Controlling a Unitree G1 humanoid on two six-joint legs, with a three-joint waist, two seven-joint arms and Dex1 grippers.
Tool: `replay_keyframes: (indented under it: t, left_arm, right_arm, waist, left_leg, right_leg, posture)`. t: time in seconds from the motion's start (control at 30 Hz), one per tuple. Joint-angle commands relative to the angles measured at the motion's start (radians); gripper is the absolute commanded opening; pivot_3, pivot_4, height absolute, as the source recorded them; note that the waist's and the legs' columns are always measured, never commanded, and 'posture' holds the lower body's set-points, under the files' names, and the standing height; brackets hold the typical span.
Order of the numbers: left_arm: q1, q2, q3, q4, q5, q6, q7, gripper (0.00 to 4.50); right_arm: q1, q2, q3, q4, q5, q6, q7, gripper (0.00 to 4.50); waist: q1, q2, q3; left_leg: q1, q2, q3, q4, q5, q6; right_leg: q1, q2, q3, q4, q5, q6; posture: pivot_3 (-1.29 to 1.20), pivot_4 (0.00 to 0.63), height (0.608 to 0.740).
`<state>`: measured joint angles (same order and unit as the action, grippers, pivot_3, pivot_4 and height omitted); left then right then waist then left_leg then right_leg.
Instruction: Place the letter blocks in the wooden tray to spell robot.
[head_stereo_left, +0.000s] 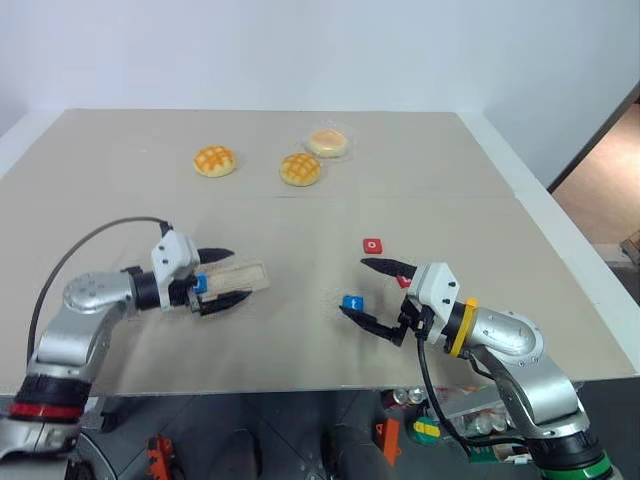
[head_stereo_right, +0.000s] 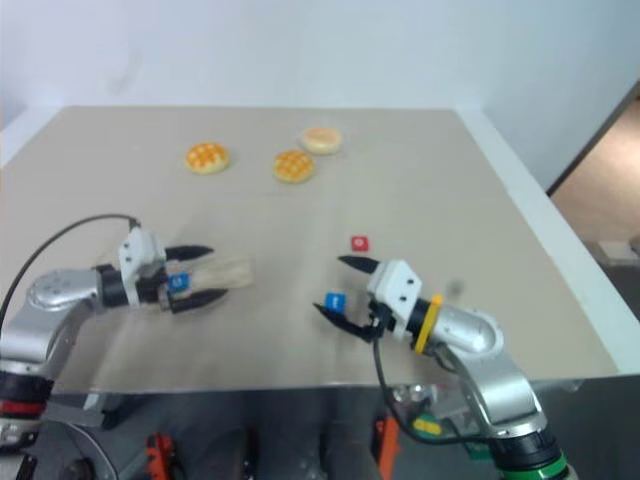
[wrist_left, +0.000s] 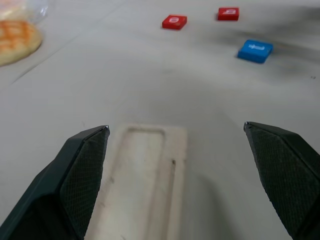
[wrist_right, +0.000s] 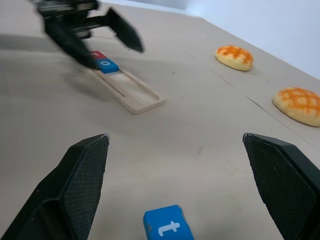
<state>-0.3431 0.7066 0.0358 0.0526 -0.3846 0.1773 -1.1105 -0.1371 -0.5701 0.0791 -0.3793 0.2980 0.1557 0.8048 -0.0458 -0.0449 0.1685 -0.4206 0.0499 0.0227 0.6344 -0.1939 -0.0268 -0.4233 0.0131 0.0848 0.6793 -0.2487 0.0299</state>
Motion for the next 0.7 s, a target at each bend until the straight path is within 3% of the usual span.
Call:
replay_keyframes:
  t: [0.03, 0.7]
  left_arm:
    - [-0.101, 0.069, -0.018, 0.139, 0.017, 0.005, -0.129, 4.5]
    - [-0.338, 0.04, -0.149, 0.62, 0.227, -0.223, -0.268, 4.5]
  right_arm:
    - [-0.011, 0.007, 0.008, -0.049, 0.005, -0.011, 0.004, 4.44]
    - [-0.056, 0.039, 0.013, -0.069, 0.021, 0.017, -0.024, 4.44]
  waist:
    - [-0.001, 0.0, 0.0]
    - [0.001, 0.0, 0.0]
  left_leg:
    - [0.0, 0.0, 0.0, 0.0, 0.0, 0.0]
    - [-0.001, 0.0, -0.003, 0.002, 0.0, 0.0]
  right_leg:
    - [0.0, 0.0, 0.0, 0.0, 0.0, 0.0]
    - [0.0, 0.001, -0.002, 0.002, 0.0, 0.0]
  posture:
    - [0.0, 0.15, 0.74]
    - [0.0, 0.15, 0.74]
